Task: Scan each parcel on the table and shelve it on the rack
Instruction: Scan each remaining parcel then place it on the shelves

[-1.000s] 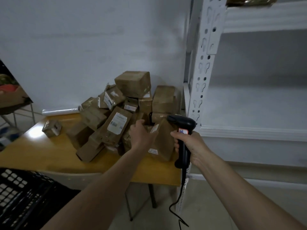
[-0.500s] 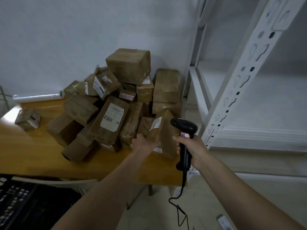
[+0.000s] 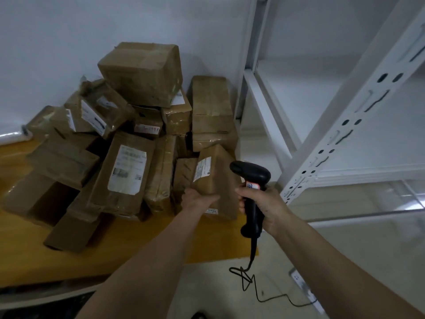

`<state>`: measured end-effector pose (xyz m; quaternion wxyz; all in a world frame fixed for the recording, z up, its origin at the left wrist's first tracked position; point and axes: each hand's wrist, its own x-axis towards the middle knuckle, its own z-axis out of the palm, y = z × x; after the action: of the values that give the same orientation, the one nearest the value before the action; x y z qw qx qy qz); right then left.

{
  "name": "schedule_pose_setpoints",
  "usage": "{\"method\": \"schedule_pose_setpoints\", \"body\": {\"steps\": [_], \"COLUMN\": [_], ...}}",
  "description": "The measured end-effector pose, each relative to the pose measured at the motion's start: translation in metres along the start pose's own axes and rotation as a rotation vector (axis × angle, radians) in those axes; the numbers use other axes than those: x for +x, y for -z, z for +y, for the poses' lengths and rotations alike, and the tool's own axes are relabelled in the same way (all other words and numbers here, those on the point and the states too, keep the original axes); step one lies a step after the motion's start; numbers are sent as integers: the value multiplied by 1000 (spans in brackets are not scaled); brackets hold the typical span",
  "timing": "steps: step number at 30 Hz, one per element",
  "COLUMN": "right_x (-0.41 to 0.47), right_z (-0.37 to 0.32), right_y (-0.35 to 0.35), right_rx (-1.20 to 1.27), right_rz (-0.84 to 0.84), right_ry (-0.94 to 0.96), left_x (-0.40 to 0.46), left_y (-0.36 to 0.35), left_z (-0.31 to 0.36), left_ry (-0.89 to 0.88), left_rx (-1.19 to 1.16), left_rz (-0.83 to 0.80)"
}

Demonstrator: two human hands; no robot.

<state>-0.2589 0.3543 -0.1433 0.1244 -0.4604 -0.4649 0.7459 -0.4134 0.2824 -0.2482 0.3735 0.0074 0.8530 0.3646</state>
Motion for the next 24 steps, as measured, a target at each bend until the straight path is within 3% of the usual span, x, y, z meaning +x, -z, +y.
{"method": "schedule_pose_setpoints", "body": {"steps": [6, 15, 24], "right_x": [-3, -10, 3], "right_z": [6, 19, 46], "right_y": [3, -4, -13], "right_rx": [-4, -49, -228], "right_rz": [6, 11, 63], "right_ry": [-38, -76, -122], "left_x": [-5, -54, -87], "left_y": [7, 44, 48], "left_z": [-9, -50, -97], "left_ry": [-80, -434, -276], "left_rx": [94, 349, 375], "left_rz": [70, 208, 120]}}
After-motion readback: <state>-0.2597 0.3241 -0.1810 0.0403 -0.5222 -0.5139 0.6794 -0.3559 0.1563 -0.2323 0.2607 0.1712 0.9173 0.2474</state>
